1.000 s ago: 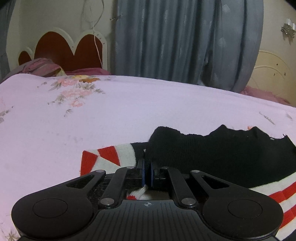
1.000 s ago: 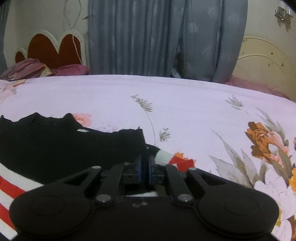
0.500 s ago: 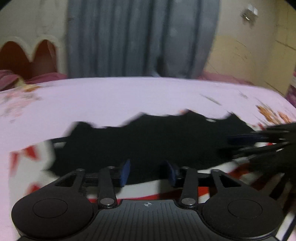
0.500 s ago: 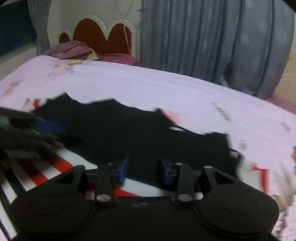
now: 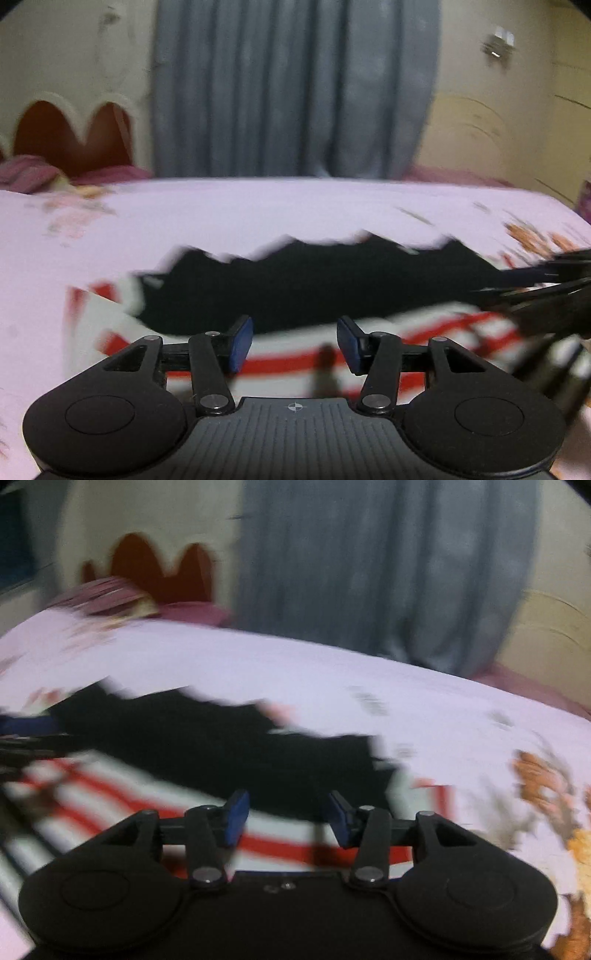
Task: Fold small clothes
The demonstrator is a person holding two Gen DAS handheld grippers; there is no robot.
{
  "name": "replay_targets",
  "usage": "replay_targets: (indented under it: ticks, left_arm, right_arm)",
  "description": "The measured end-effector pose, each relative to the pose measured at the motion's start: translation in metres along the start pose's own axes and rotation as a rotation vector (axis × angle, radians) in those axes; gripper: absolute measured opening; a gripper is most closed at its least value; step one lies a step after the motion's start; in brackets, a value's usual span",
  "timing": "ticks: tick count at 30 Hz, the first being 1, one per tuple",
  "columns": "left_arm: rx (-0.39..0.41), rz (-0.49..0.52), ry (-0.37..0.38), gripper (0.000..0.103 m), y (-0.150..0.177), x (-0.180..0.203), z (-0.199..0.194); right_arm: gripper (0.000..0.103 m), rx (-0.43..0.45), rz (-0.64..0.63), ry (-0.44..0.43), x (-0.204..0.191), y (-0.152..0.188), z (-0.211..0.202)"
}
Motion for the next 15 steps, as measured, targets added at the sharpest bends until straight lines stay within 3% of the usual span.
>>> replay_targets:
  ticks: [3, 6, 8, 12, 13, 15]
  left_arm:
    - [-0.032, 0.039, 0.019, 0.051, 0.013, 0.023, -0.003]
    - [-0.038, 0.052, -0.004, 0.052, 0.023, 0.024, -0.007]
    - [-0.036, 0.046, -0.032, 0.053, 0.025, 0.01, -0.012]
    - [-0.061, -0.009, -0.177, 0.054, 0.042, -0.053, -0.023]
    - [-0.068, -0.039, -0.177, 0.054, 0.047, -0.067, -0.026]
    - [-0.084, -0.103, -0.158, 0.054, 0.05, -0.084, -0.032]
  right_arm:
    - [0.045, -0.034, -0.014, -0.058, -0.023, 0.009, 0.011]
    - [0.045, -0.059, -0.015, -0.042, -0.025, 0.018, 0.016]
    - [0.045, -0.063, -0.007, -0.035, -0.018, 0.021, 0.008]
    - [0.049, -0.066, 0.102, 0.1, 0.029, 0.044, -0.035]
    - [0.049, -0.078, 0.125, 0.139, 0.042, 0.051, -0.042]
    - [0.044, -0.078, 0.145, 0.121, 0.049, 0.057, -0.047]
Point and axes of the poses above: each gripper's, at about its wrist camera, not at the fingertips, and z roughly the way its jaws point, x to its right, y to its underside, the point moved 4 cm from there along z, roughly the way its jaws point, and after that the axes turned 15 degrees about -y, right-handed, at the moved point
